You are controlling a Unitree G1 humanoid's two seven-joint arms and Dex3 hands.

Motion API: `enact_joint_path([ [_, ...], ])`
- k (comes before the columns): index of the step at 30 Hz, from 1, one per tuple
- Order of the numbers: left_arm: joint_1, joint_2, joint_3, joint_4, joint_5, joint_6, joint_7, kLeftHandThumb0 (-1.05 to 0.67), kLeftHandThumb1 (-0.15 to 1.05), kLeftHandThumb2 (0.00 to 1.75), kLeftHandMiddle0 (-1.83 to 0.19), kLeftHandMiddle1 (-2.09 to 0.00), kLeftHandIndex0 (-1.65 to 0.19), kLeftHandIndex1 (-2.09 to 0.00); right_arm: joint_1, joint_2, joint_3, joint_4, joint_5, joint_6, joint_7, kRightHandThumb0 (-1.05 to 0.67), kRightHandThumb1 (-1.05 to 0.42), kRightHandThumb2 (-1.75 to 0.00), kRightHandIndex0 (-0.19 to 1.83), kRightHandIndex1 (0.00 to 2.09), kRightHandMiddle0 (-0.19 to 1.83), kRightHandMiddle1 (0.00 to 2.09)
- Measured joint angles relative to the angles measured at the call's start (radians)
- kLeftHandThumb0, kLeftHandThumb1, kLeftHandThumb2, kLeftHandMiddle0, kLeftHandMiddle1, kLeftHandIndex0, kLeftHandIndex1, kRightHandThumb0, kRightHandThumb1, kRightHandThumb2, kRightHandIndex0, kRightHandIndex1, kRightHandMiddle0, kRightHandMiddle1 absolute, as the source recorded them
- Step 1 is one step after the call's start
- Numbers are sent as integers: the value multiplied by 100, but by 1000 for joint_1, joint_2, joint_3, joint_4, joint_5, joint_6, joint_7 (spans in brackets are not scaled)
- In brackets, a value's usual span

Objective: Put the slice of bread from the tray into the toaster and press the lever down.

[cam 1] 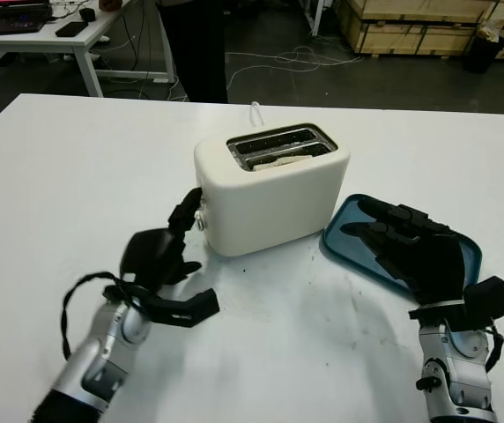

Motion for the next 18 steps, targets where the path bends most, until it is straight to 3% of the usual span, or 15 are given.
enact_joint_path([
  [5, -94, 58, 56, -35, 12, -7, -13, -16, 72, 1, -111, -97, -139, -3, 0, 2, 0, 0, 1, 0, 2, -23, -92, -3, 80, 73, 104, 0],
  [10, -129, 95, 117, -131, -9, -32, -71, -22, 67, 0, -106, -91, -134, 0, -1, 2, 0, 4, 4, 0, 10, -22, -92, -2, 80, 74, 104, 0],
  [18, -263, 193, 183, -101, -73, -201, -130, -38, 58, 0, -113, -71, -133, -1, -5, 4, -1, 7, 12, 0, 22, -22, -92, -2, 80, 73, 105, 1],
])
